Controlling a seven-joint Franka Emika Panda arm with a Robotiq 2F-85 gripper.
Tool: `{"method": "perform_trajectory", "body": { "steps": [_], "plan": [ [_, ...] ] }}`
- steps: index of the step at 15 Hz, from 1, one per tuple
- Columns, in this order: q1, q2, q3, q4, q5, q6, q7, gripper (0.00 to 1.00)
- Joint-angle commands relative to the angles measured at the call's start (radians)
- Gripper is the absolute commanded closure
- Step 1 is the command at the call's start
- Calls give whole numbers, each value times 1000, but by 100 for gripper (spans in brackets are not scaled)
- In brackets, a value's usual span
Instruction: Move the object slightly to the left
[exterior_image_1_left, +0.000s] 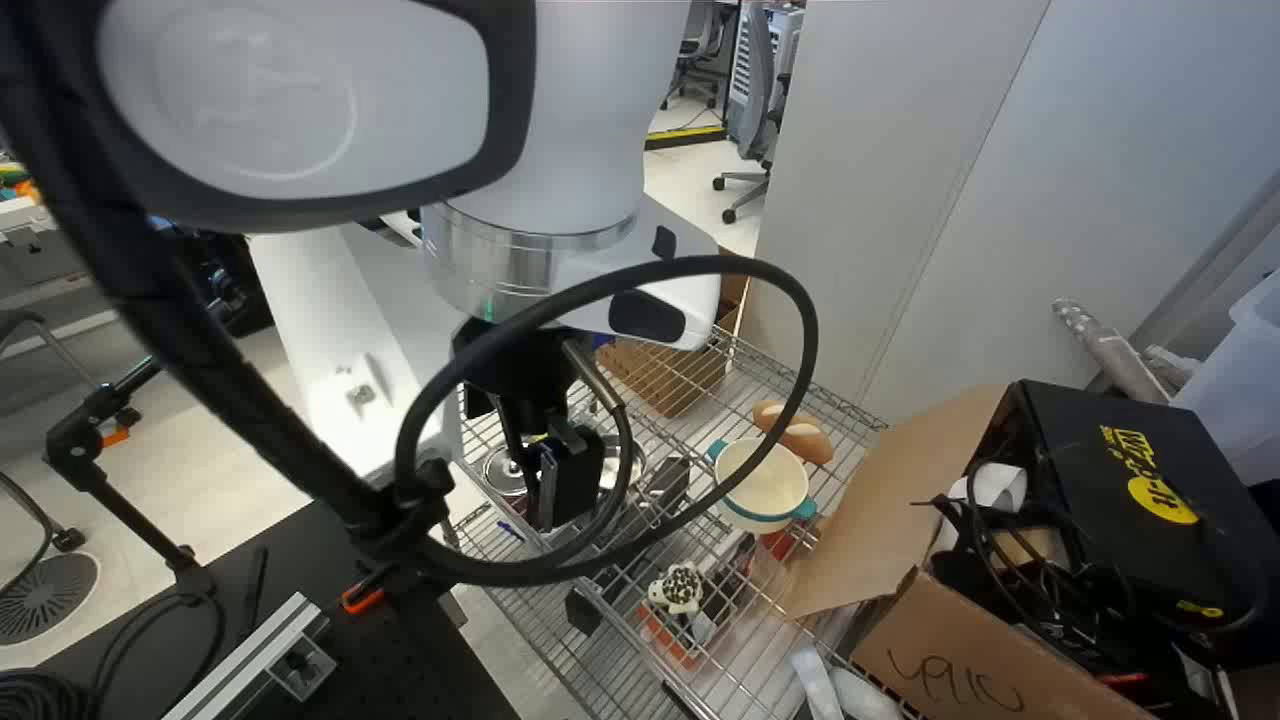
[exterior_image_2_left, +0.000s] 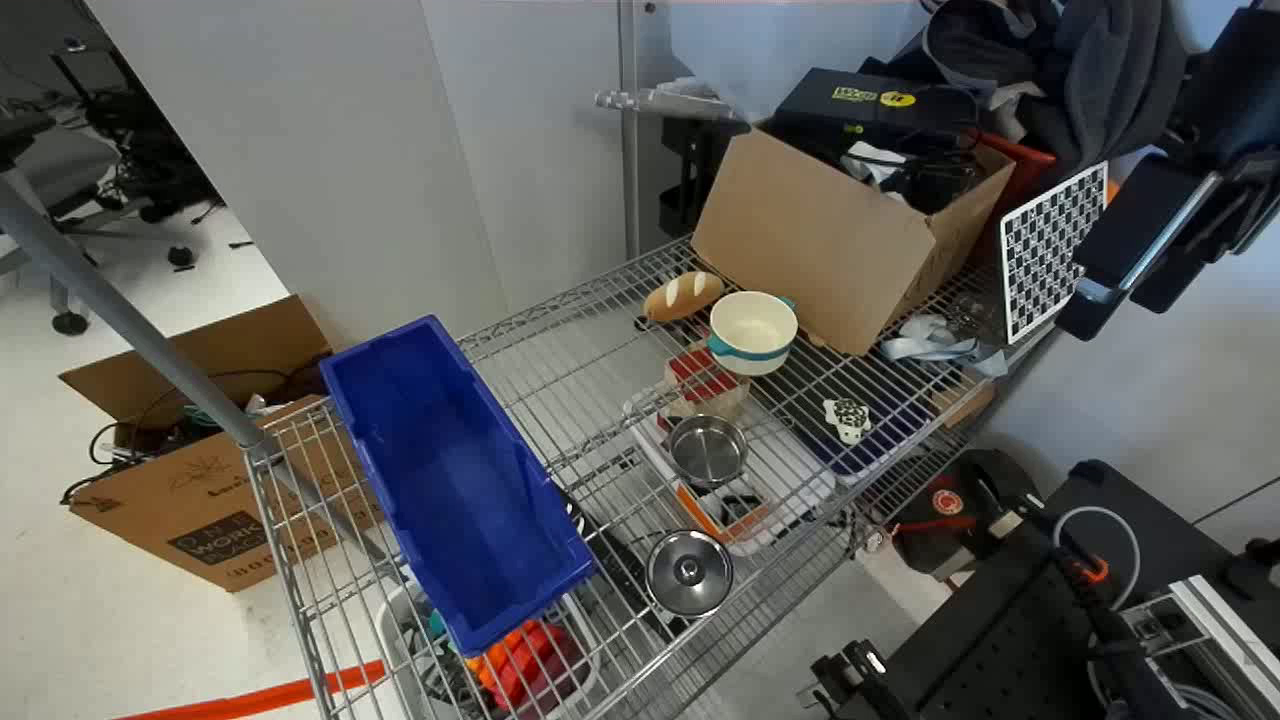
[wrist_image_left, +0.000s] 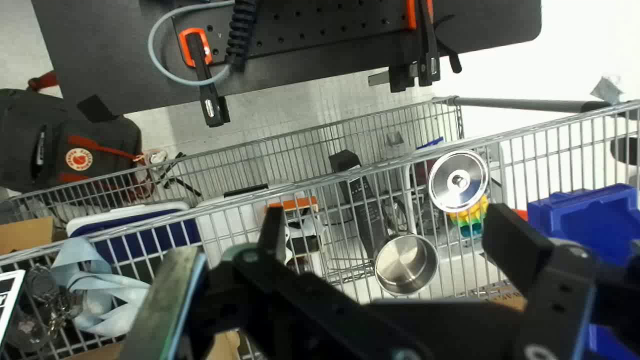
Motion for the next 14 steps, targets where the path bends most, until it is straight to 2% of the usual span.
{"method": "perform_trajectory", "body": {
  "steps": [1, 8, 12, 14],
  "plan": [
    [-17, 1, 16, 3, 5, -2, -5, 0],
    [-17, 1, 16, 5, 5, -2, -5, 0],
    [-33, 79, 16, 41, -2, 40, 42, 0],
    [-46, 144, 12, 57, -9, 99, 54, 0]
  ]
}}
